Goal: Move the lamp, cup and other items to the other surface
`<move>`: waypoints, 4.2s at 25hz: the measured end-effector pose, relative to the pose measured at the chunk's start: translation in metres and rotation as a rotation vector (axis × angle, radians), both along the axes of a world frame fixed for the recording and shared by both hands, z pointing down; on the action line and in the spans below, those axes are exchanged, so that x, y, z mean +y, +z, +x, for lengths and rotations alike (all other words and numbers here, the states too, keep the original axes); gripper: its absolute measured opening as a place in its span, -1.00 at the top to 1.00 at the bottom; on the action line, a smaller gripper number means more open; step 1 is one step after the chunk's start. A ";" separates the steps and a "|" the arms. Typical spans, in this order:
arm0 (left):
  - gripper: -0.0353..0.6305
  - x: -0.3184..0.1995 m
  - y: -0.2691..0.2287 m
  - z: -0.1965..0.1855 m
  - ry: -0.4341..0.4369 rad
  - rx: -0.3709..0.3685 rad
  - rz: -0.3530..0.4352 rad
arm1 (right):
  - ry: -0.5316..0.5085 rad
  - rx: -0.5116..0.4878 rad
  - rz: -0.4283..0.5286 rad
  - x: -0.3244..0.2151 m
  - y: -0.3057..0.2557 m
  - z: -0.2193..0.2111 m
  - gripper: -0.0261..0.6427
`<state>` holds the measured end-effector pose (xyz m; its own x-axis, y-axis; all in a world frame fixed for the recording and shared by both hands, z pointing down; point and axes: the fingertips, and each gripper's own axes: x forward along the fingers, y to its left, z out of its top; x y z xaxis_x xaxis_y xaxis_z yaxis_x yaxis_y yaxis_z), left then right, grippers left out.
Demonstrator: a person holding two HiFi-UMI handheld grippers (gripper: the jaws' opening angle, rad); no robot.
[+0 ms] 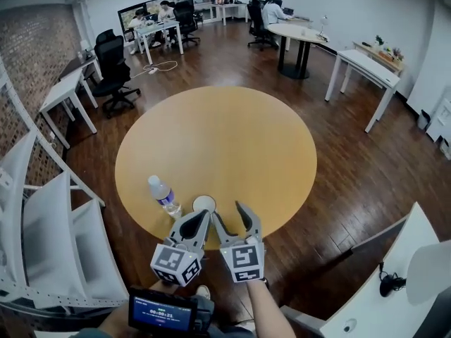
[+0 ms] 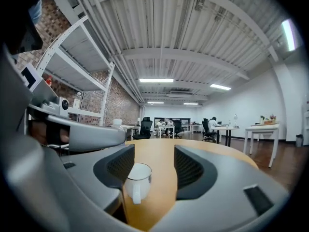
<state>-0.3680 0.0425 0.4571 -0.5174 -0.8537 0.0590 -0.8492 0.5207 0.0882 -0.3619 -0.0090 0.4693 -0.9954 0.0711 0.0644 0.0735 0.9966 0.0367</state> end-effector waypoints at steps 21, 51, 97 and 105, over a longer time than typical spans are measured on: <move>0.88 -0.163 -0.034 0.219 0.442 -0.011 0.033 | 0.380 -0.071 0.050 -0.128 -0.060 0.237 0.78; 0.88 -0.252 -0.030 0.375 0.783 -0.031 0.053 | 0.829 -0.093 0.010 -0.221 -0.050 0.419 0.82; 0.88 -0.431 0.061 0.475 1.067 0.000 0.010 | 1.375 -0.109 0.067 -0.452 0.070 0.598 0.19; 0.88 -0.437 0.071 0.479 1.063 -0.013 -0.013 | 1.338 -0.043 0.113 -0.450 0.063 0.594 0.44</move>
<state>0.1108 -0.3944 0.5277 0.4929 -0.8672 0.0708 -0.8695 -0.4881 0.0756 0.2321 -0.4593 0.5325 -0.2967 -0.9546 -0.0277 -0.9509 0.2926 0.1007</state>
